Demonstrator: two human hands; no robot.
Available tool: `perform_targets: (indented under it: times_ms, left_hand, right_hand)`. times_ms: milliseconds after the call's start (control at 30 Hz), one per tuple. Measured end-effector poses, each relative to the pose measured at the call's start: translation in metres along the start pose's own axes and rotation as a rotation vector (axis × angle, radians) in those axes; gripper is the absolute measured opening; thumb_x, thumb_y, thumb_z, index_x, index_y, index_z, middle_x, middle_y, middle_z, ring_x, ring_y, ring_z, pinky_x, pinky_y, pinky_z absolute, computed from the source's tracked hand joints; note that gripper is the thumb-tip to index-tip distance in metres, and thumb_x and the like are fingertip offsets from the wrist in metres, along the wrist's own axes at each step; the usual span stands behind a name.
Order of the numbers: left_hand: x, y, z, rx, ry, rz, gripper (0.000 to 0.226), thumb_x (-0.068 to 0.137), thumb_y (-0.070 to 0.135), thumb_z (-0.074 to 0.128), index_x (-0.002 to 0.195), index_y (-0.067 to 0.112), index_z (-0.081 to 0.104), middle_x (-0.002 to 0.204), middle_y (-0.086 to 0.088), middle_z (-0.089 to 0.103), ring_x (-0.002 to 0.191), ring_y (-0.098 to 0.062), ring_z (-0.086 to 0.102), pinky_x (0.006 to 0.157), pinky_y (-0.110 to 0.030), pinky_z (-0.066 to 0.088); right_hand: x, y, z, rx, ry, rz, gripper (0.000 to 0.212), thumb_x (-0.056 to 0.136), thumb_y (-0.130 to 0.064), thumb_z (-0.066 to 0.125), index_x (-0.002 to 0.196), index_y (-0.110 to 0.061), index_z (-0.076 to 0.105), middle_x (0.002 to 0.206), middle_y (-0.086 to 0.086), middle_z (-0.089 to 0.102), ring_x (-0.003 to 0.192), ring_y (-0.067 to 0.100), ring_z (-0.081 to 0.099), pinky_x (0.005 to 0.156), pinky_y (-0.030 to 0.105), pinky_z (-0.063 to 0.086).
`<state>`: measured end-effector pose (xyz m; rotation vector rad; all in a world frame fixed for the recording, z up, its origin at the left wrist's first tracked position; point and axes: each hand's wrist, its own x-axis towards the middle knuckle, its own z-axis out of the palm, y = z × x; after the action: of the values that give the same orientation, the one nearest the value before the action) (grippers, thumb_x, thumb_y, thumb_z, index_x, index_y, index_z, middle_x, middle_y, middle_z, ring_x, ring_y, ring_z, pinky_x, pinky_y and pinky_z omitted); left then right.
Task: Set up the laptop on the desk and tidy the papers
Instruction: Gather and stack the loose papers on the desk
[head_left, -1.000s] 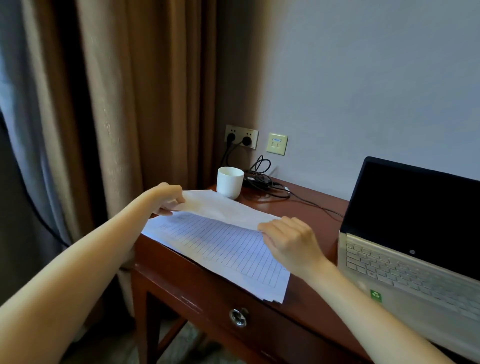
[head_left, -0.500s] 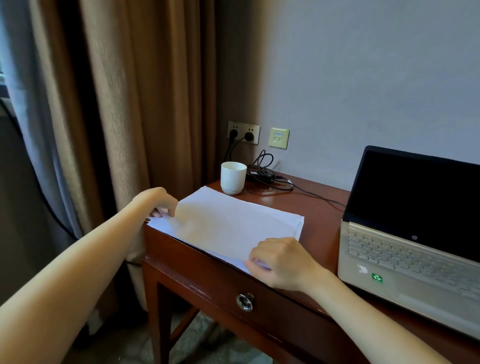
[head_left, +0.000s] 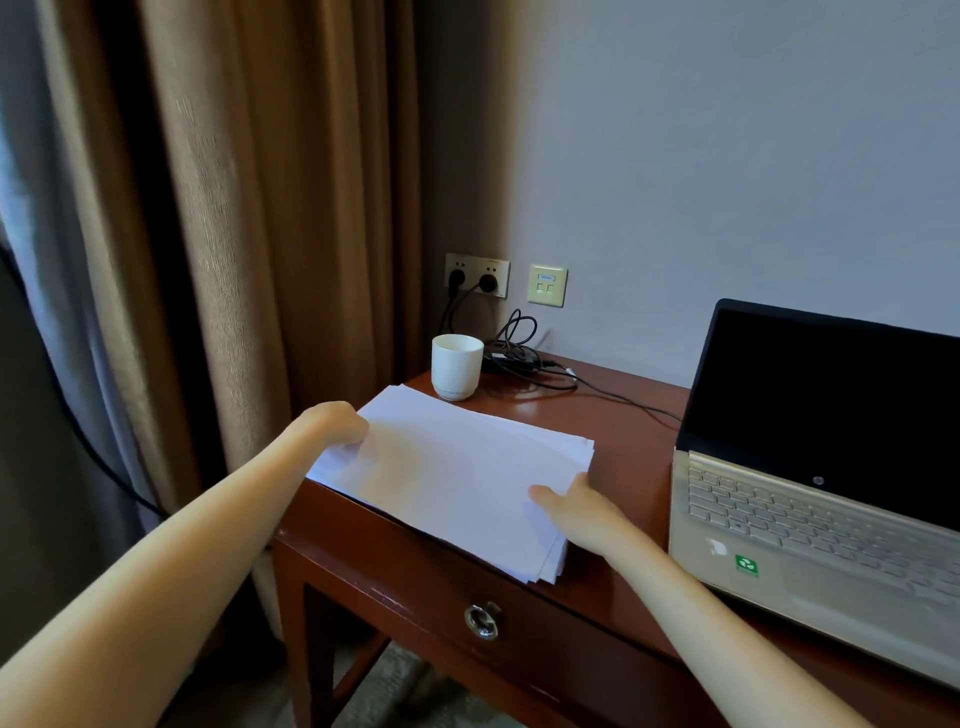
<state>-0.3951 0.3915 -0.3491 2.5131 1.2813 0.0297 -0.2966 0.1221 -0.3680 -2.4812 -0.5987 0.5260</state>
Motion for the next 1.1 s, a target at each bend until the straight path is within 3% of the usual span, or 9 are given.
perform_targets:
  times_ms: [167,267,367,500,600,700,867,967,1100]
  left_hand:
    - [0.006,-0.009,0.007,-0.055,0.065,-0.042,0.047,0.097,0.033,0.033,0.132,0.005,0.049,0.131,-0.013,0.053,0.118,-0.032,0.05,0.1,-0.038,0.039]
    - [0.007,-0.011,0.006,-0.012,0.087,-0.055,0.045,0.099,0.031,0.034,0.127,0.002,0.055,0.132,-0.013,0.055,0.123,-0.03,0.049,0.099,-0.032,0.038]
    - [0.005,-0.015,0.001,0.007,0.054,-0.065,0.048,0.1,0.033,0.033,0.134,0.003,0.048,0.141,-0.013,0.047,0.131,-0.03,0.041,0.106,-0.031,0.032]
    - [0.003,-0.025,0.008,-0.035,-0.034,-0.155,0.063,0.098,0.046,0.03,0.146,0.005,0.029,0.151,-0.014,0.028,0.139,-0.031,0.027,0.11,-0.034,0.026]
    - [-0.003,-0.026,0.012,-0.073,-0.041,-0.217,0.074,0.094,0.056,0.033,0.146,0.004,0.026,0.149,-0.014,0.03,0.135,-0.03,0.034,0.107,-0.035,0.031]
    - [-0.002,-0.029,0.011,-0.048,-0.084,-0.232,0.081,0.089,0.063,0.032,0.146,0.006,0.028,0.146,-0.009,0.038,0.134,-0.028,0.038,0.107,-0.033,0.032]
    - [-0.01,-0.03,0.017,-0.101,-0.099,-0.296,0.09,0.087,0.069,0.032,0.15,0.01,0.007,0.154,-0.008,0.025,0.142,-0.03,0.022,0.113,-0.04,0.021]
    - [-0.013,-0.036,0.016,-0.273,-0.029,-0.244,0.086,0.085,0.062,0.049,0.145,0.002,0.028,0.146,-0.013,0.038,0.133,-0.032,0.039,0.105,-0.036,0.033]
    - [-0.022,-0.041,0.009,-0.387,0.014,-0.141,0.061,0.085,0.051,0.059,0.12,0.001,0.056,0.117,-0.012,0.062,0.102,-0.028,0.058,0.082,-0.03,0.041]
  right_hand:
    - [0.012,-0.021,-0.009,0.664,0.025,0.06,0.056,0.09,-0.02,0.055,0.14,-0.006,0.033,0.141,0.009,0.041,0.124,0.026,0.045,0.087,0.03,0.037]
    - [0.017,-0.022,-0.028,0.936,0.017,0.163,0.051,0.086,-0.005,0.052,0.135,-0.007,0.038,0.142,0.017,0.037,0.128,0.031,0.041,0.089,0.037,0.038]
    - [0.023,-0.018,-0.033,0.894,0.025,0.231,0.053,0.082,-0.002,0.052,0.133,-0.01,0.04,0.134,0.018,0.042,0.105,0.029,0.047,0.078,0.036,0.038]
    - [0.026,-0.023,-0.025,0.753,0.032,0.216,0.039,0.081,0.001,0.055,0.119,0.001,0.048,0.098,0.015,0.053,0.074,0.025,0.051,0.061,0.029,0.04]
    - [0.031,-0.028,-0.02,0.557,0.035,0.205,0.046,0.086,-0.003,0.055,0.13,0.002,0.042,0.119,0.016,0.048,0.089,0.027,0.052,0.066,0.028,0.038]
    - [0.032,-0.032,-0.02,0.491,0.046,0.174,0.043,0.087,-0.006,0.056,0.129,0.002,0.048,0.111,0.013,0.045,0.092,0.025,0.044,0.066,0.026,0.037]
    - [0.025,-0.031,-0.019,0.634,-0.055,0.153,0.038,0.086,-0.003,0.061,0.123,0.0,0.055,0.127,0.007,0.051,0.103,0.029,0.054,0.082,0.03,0.043]
    - [0.018,-0.022,-0.014,0.671,-0.038,0.177,0.044,0.087,-0.004,0.063,0.126,0.007,0.047,0.125,0.013,0.055,0.087,0.025,0.055,0.073,0.032,0.044]
    - [0.019,-0.013,-0.014,0.719,0.085,0.092,0.038,0.088,0.0,0.06,0.124,0.006,0.049,0.121,0.015,0.058,0.103,0.03,0.057,0.086,0.034,0.045]
